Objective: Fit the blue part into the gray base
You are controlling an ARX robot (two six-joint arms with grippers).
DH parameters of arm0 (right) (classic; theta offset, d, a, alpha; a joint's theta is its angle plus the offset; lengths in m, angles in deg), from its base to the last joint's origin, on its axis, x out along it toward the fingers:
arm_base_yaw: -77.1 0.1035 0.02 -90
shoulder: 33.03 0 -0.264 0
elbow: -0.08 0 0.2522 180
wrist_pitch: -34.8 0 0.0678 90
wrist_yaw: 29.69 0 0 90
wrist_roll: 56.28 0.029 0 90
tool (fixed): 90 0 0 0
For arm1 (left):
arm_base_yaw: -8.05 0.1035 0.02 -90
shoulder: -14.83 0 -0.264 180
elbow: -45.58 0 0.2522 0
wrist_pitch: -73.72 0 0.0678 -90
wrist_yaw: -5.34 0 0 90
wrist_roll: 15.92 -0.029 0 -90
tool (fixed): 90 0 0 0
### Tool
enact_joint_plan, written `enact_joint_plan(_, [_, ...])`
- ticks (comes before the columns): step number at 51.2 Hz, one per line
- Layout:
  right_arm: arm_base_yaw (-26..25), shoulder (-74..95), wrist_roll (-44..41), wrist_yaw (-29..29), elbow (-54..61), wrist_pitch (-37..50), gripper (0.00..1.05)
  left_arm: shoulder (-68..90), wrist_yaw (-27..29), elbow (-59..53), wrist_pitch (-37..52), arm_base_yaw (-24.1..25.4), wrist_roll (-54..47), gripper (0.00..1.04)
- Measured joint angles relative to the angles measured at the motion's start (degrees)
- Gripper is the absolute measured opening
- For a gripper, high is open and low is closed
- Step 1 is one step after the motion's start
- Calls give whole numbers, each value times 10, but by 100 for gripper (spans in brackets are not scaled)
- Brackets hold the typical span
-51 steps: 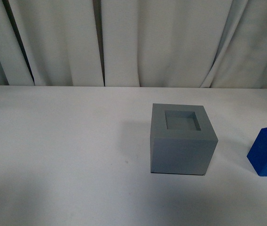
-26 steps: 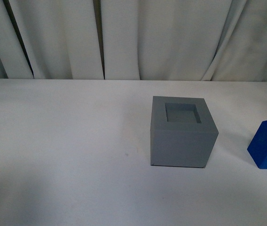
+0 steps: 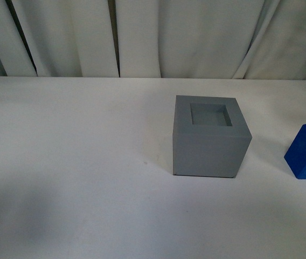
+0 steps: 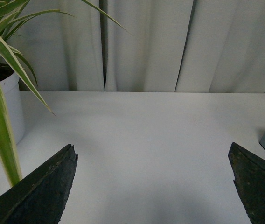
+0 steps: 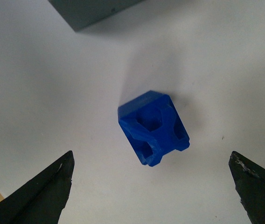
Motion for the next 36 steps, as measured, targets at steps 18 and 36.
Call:
enact_joint_plan(18, [31,88,-79,98,-54,-30,97,0,0,0,0,0,0,99])
enact_joint_plan(36, [56,144,-87,115,-70,-10,97,0,0,0,0,0,0,99])
